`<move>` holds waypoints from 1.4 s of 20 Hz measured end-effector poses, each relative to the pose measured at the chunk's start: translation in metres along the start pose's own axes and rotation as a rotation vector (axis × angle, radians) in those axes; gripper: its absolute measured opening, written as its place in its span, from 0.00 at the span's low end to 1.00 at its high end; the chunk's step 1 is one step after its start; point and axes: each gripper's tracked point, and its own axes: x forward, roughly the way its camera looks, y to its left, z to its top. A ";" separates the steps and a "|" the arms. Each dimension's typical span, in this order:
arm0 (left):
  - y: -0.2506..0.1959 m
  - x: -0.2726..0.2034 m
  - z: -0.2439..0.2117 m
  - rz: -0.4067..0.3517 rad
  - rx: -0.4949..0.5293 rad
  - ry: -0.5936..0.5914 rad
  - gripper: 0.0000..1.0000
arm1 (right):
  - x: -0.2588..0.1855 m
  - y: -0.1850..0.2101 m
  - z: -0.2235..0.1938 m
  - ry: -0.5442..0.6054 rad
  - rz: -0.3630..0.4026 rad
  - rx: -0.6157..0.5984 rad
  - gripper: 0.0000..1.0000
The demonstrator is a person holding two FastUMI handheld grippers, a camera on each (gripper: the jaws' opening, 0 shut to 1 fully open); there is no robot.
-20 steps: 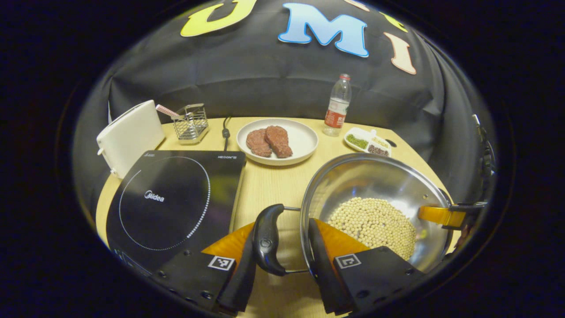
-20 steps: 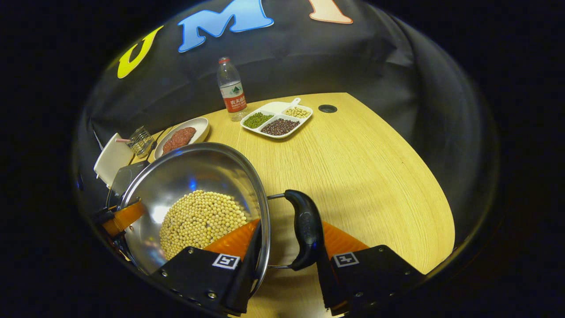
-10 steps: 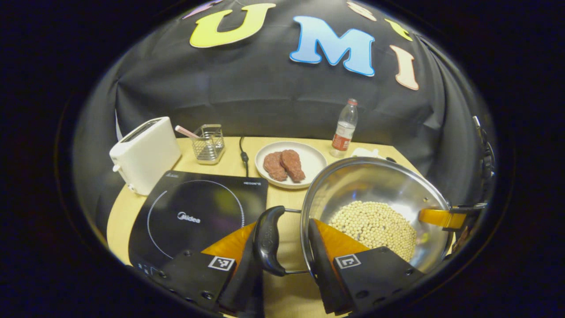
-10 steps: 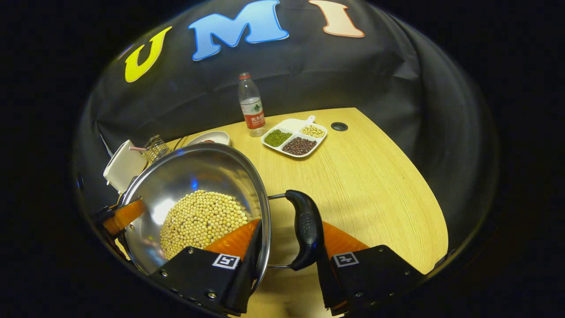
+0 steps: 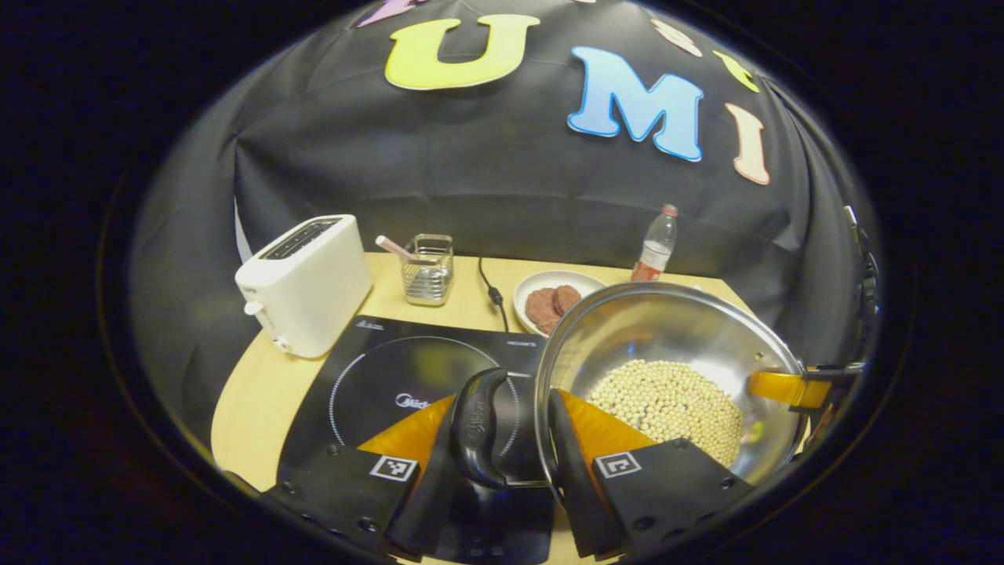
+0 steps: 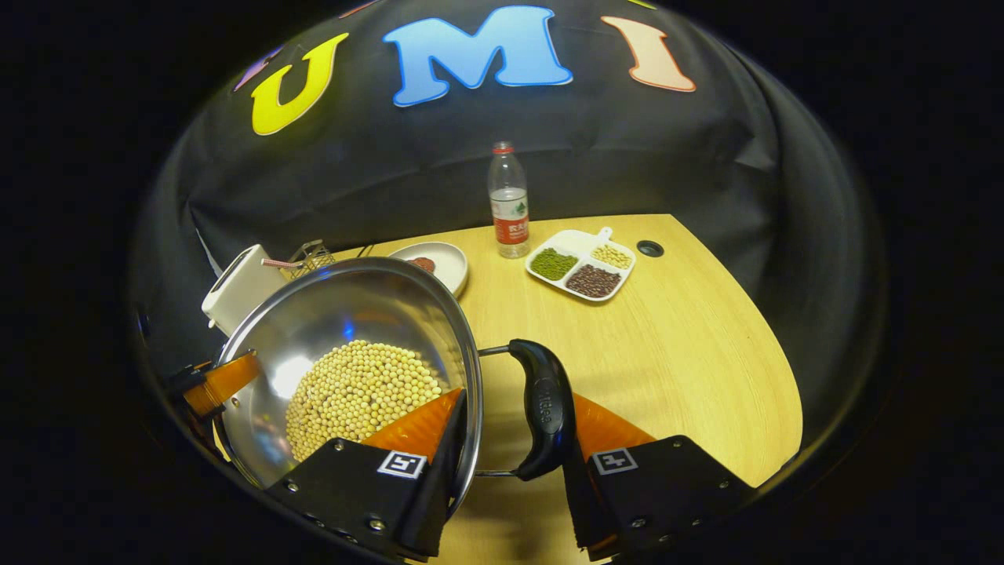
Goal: First push the handle of the pot to place it horizontally, then grasp the pot with both hands and set it on the induction cooktop.
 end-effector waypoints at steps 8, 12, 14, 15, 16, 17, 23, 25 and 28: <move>0.084 0.005 0.011 0.043 -0.025 -0.004 0.68 | 0.019 0.081 0.004 0.019 0.045 -0.035 0.62; 0.122 0.009 0.014 0.057 -0.023 0.000 0.68 | 0.028 0.116 0.001 0.033 0.050 -0.045 0.62; 0.135 0.013 0.015 0.058 -0.016 0.004 0.65 | 0.033 0.129 -0.002 0.042 0.050 -0.044 0.62; 0.144 0.016 0.016 0.057 -0.009 0.007 0.65 | 0.035 0.136 -0.003 0.046 0.048 -0.043 0.62; 0.151 0.018 0.017 0.056 -0.005 0.009 0.65 | 0.036 0.142 -0.004 0.048 0.047 -0.043 0.62; 0.155 0.021 0.017 0.053 -0.003 0.011 0.65 | 0.038 0.148 -0.006 0.048 0.043 -0.039 0.62; 0.182 0.035 0.018 0.031 0.016 0.033 0.65 | 0.044 0.174 -0.014 0.054 0.008 -0.027 0.62; 0.189 0.041 0.018 0.026 0.018 0.037 0.68 | 0.048 0.181 -0.016 0.059 0.000 -0.020 0.62; 0.200 0.048 0.018 0.022 0.023 0.041 0.65 | 0.053 0.191 -0.018 0.066 -0.009 -0.009 0.62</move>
